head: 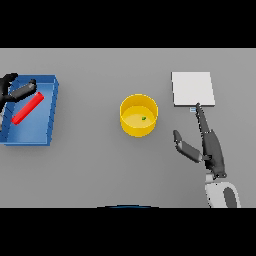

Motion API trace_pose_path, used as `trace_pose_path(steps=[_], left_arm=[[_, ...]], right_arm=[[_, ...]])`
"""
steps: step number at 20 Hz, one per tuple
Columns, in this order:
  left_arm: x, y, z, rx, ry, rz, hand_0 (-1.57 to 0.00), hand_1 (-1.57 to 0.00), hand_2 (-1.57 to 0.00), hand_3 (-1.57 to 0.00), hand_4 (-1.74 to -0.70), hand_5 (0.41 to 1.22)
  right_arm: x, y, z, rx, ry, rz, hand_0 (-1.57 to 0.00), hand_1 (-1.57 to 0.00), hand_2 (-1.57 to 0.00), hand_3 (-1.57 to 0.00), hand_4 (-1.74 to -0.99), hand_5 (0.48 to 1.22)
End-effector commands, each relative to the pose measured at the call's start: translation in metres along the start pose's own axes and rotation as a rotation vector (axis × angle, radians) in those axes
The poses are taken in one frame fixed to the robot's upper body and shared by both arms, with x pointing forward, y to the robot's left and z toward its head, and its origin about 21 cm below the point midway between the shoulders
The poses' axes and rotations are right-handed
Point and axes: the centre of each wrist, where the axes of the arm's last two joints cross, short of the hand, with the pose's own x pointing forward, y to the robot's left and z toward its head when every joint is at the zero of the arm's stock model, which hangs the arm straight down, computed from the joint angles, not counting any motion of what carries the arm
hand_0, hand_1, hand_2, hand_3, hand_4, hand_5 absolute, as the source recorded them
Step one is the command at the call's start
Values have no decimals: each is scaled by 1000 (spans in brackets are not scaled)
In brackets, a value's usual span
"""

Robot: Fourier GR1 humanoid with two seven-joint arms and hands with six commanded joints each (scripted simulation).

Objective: Pick up the red beaker and tilt it to pour out 1 green nut into yellow bowl. Pick up the yellow bowl and place it on the metallic measuring scale.

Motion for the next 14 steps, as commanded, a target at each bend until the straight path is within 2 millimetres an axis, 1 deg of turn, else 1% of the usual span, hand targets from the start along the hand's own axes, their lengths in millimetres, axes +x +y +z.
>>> trace_pose_path(steps=[1, 3, 6, 7, 8, 9, 10, 12, 14], left_arm=[[0, -1, -1, 2, -3, 4, -195, -158, -160, -151, -802, 679], [-3, 0, -1, 22, -35, 24, -124, -100, -102, -96, -791, 674], [1, 4, -4, 46, -71, 57, -63, -51, -52, -49, -785, 674], [4, 4, -4, 51, -77, 67, -50, -41, -41, -39, -786, 671], [6, 2, -4, 50, -92, 62, -40, -32, -33, -31, -781, 674], [3, 2, -3, 55, -102, 67, -32, -26, -26, -24, -780, 679], [3, -1, -4, 51, -88, 60, -25, -20, -21, -19, -776, 685], [4, -4, -4, 45, -85, 68, -16, -13, -13, -12, -781, 700], [0, -4, -2, 46, -89, 76, -10, -8, -8, -7, -790, 707]], right_arm=[[1, -1, 0, 0, 8, -2, 1, 1, 1, 1, -1188, 668], [0, 0, -1, 4, 24, 7, 1, 1, 1, 1, -1193, 660], [3, 3, -4, 7, 18, 71, 1, 1, 1, 1, -1203, 660], [3, 6, -6, 22, 31, 81, 1, 1, 1, 1, -1198, 662], [6, 8, -11, 63, 6, 79, 1, 1, 1, 1, -1175, 677], [8, 7, -14, 97, -17, 90, 1, 1, 1, 1, -1162, 694], [10, 4, -19, 139, -44, 130, 1, 1, 1, 1, -1180, 708], [18, 0, -29, 218, -88, 195, 1, 1, 1, 1, -1221, 709], [25, -3, -43, 287, -84, 289, 1, 1, 1, 1, -1255, 700]])
